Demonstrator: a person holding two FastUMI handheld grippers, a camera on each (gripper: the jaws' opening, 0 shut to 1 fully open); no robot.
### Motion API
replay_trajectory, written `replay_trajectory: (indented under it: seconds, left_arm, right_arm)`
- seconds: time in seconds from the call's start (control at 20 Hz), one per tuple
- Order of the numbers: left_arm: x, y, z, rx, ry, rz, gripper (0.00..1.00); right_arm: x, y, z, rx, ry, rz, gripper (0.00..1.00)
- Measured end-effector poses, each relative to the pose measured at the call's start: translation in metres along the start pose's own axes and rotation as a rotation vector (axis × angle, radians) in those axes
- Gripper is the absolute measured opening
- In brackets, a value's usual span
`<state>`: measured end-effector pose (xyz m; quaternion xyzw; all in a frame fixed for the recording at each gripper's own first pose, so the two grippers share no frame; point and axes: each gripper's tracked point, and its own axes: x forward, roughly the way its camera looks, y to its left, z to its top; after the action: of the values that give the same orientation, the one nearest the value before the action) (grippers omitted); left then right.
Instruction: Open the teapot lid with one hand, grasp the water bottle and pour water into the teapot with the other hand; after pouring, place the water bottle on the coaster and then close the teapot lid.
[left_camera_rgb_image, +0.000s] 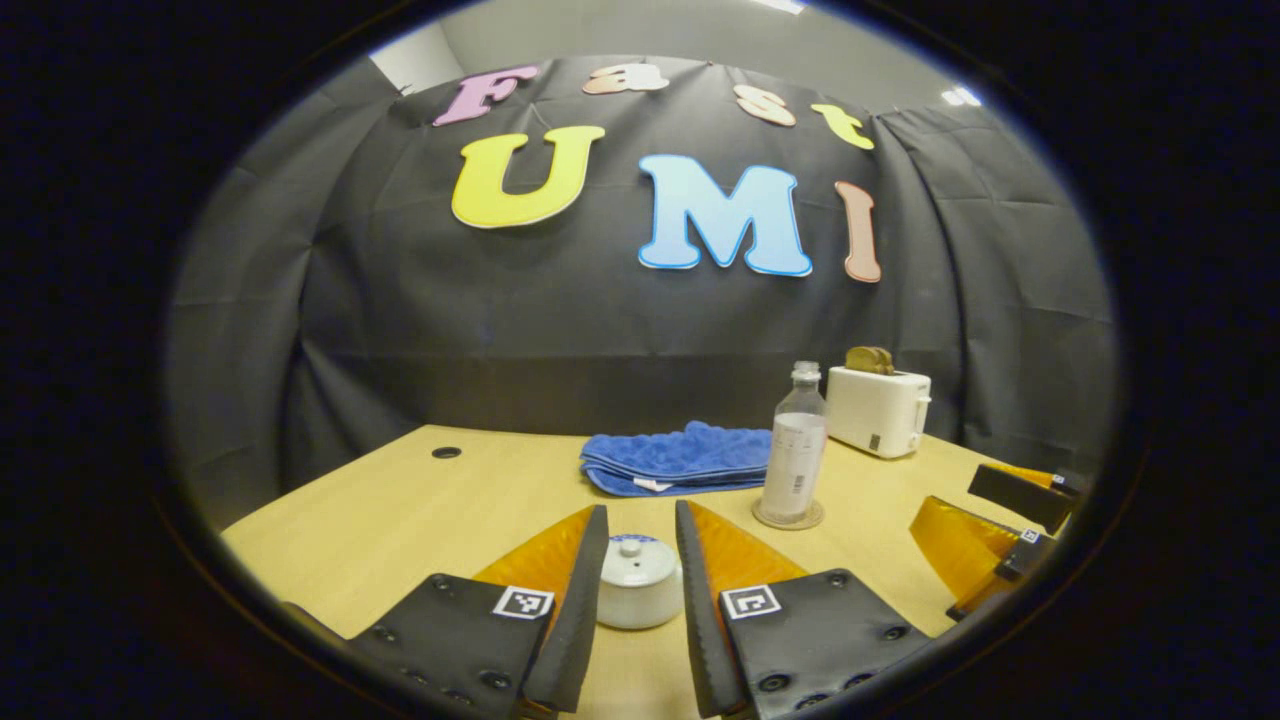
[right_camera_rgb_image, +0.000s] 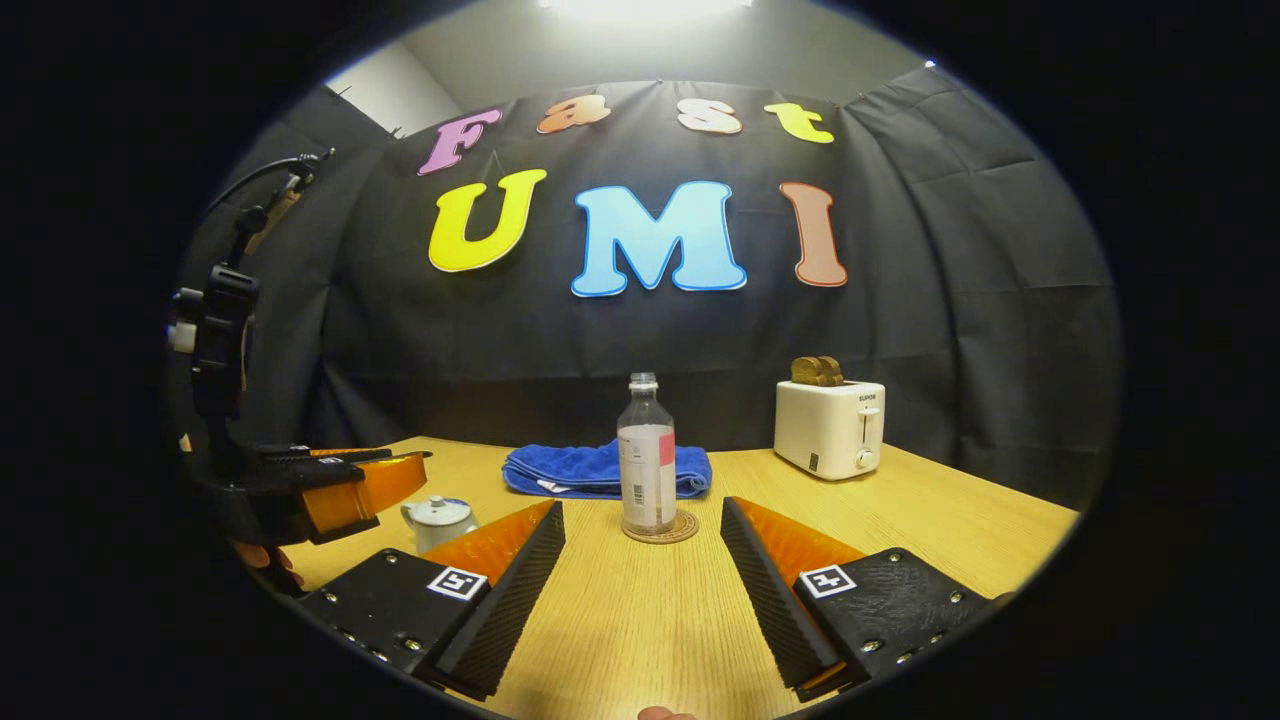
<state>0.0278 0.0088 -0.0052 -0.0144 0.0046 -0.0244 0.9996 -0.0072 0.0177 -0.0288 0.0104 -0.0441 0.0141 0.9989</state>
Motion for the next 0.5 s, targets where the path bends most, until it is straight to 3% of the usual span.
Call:
replay_trajectory:
  seconds: [0.5]
  left_arm:
    - [-0.074, -0.004, -0.013, -0.012, -0.019, 0.006, 0.45]
  right_arm:
    - [-0.042, 0.016, 0.001, -0.026, -0.011, 0.023, 0.98]
